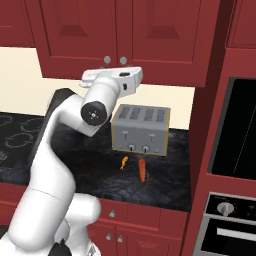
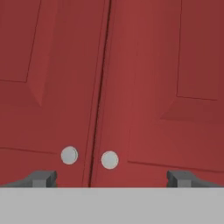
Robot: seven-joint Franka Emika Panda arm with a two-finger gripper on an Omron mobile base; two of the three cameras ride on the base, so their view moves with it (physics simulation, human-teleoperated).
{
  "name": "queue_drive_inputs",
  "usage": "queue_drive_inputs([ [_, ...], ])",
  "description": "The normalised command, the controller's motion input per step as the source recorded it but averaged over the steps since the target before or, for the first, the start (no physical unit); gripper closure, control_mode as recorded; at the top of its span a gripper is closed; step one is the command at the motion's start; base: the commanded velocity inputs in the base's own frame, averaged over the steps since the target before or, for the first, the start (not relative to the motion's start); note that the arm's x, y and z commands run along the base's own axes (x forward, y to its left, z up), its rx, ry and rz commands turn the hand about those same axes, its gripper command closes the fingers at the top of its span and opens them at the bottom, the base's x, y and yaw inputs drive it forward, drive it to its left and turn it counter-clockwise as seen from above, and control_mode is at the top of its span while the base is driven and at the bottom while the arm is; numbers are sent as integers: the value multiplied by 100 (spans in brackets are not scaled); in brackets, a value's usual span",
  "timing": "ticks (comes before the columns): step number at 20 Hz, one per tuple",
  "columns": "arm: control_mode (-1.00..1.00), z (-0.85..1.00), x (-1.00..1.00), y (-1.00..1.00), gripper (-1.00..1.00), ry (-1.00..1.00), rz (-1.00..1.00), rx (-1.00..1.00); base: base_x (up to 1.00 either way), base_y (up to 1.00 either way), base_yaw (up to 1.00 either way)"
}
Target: Pick the pan from the cabinet and place it on the stove. Then turn on the stove burner for the pan.
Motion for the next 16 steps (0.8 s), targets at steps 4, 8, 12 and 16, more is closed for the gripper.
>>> queue_drive_inputs([
  [4, -100, 5, 36, -1, -100, -5, 1, 0, 0, 0, 0],
  [8, -100, 0, 32, 0, -100, -4, 7, 0, 0, 0, 0],
  [12, -100, -1, 38, 0, -100, -1, 9, 0, 0, 0, 0],
  [16, -100, -13, 36, -4, -100, -1, 11, 0, 0, 0, 0],
])
